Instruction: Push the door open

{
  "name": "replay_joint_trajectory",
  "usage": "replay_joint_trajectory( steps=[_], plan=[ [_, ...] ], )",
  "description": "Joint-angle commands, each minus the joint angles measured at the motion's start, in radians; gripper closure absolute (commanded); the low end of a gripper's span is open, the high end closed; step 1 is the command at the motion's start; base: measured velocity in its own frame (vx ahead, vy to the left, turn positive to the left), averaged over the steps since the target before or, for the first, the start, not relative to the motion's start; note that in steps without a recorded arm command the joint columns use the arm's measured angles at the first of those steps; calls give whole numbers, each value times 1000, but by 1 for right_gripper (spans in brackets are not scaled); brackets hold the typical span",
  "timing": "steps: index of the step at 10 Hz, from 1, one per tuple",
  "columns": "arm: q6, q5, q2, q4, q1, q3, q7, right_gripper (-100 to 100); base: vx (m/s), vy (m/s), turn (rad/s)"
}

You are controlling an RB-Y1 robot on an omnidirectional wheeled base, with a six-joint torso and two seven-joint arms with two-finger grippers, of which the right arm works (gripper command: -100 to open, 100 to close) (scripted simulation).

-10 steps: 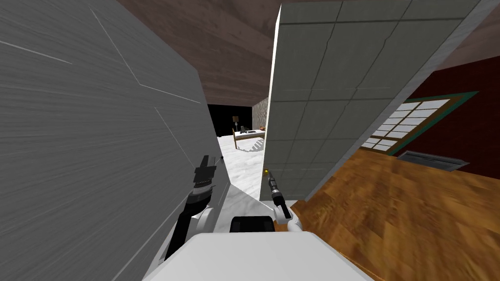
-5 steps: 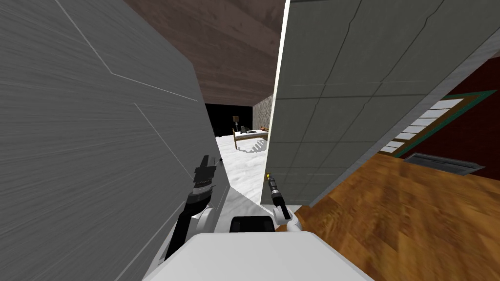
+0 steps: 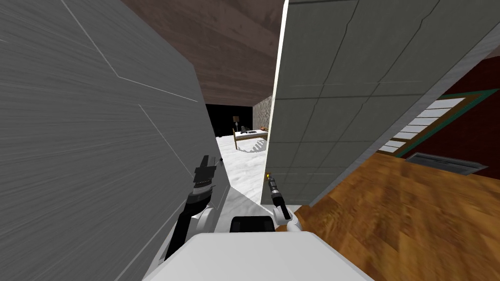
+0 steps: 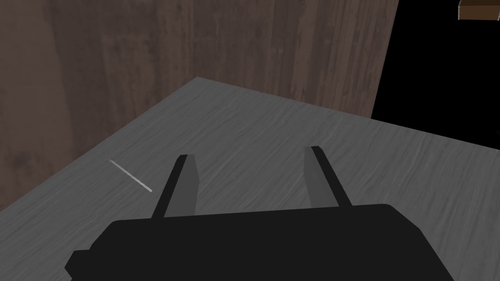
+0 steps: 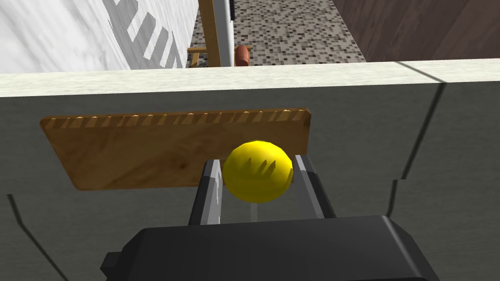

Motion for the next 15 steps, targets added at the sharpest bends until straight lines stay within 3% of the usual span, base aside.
replay_joint_trajectory(
  steps=[1,7,9,10,13,15],
  plan=[
    [0,-7,-12,0,-2,-14,9,100,98,13,-36],
    [1,-22,-29,1,-6,-45,28,100,148,18,-37],
    [1,-38,-39,2,-10,-76,48,100,192,21,-124],
    [8,-37,-33,7,-11,-66,42,-100,-62,78,-110],
    [18,-43,-18,1,-14,-68,44,-100,-240,94,-52],
    [30,-50,23,-6,-17,-70,45,-100,-262,85,-74]
  ],
)
